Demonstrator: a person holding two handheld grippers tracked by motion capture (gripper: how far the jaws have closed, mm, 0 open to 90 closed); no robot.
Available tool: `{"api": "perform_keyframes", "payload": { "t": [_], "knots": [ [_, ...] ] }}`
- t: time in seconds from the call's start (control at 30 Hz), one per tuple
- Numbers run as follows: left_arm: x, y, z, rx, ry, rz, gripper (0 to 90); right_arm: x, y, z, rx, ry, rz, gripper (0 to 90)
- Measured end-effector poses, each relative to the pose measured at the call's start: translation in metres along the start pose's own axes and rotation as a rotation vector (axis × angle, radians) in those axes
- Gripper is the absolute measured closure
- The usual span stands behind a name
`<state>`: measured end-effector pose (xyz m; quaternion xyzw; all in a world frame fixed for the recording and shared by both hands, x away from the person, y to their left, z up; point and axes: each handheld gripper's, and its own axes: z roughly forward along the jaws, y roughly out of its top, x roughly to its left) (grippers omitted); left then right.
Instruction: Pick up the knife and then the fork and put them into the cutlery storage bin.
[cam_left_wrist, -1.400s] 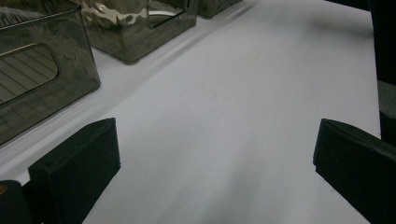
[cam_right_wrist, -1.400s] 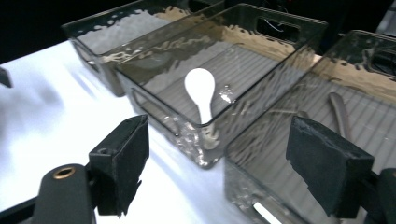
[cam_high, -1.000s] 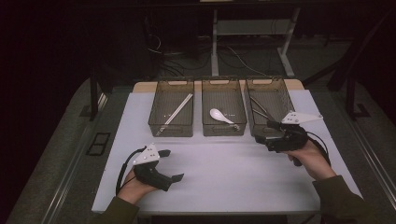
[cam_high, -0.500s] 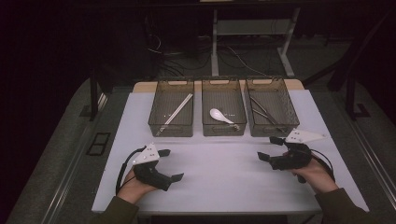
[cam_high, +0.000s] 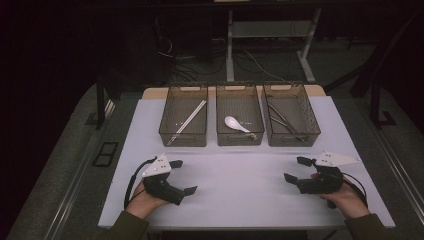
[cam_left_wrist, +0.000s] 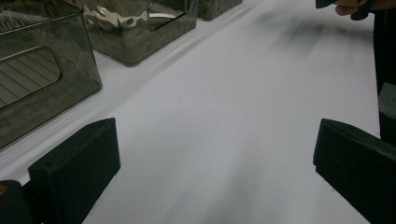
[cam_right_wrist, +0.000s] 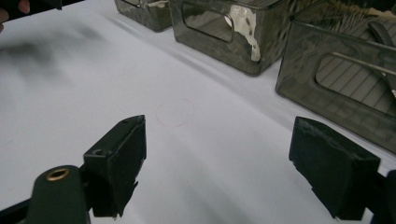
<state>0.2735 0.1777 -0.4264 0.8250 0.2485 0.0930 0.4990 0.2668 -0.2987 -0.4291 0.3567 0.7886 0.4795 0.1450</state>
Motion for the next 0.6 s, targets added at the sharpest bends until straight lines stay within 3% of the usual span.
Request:
{"api": "perform_keyframes", "payload": {
  "t": [0.6],
  "knots": [
    [0.0,0.0,0.0,0.0,0.003,0.0,0.0,0.001,-0.015,-0.005,0.004,0.005,-0.002,18.4]
  ]
}}
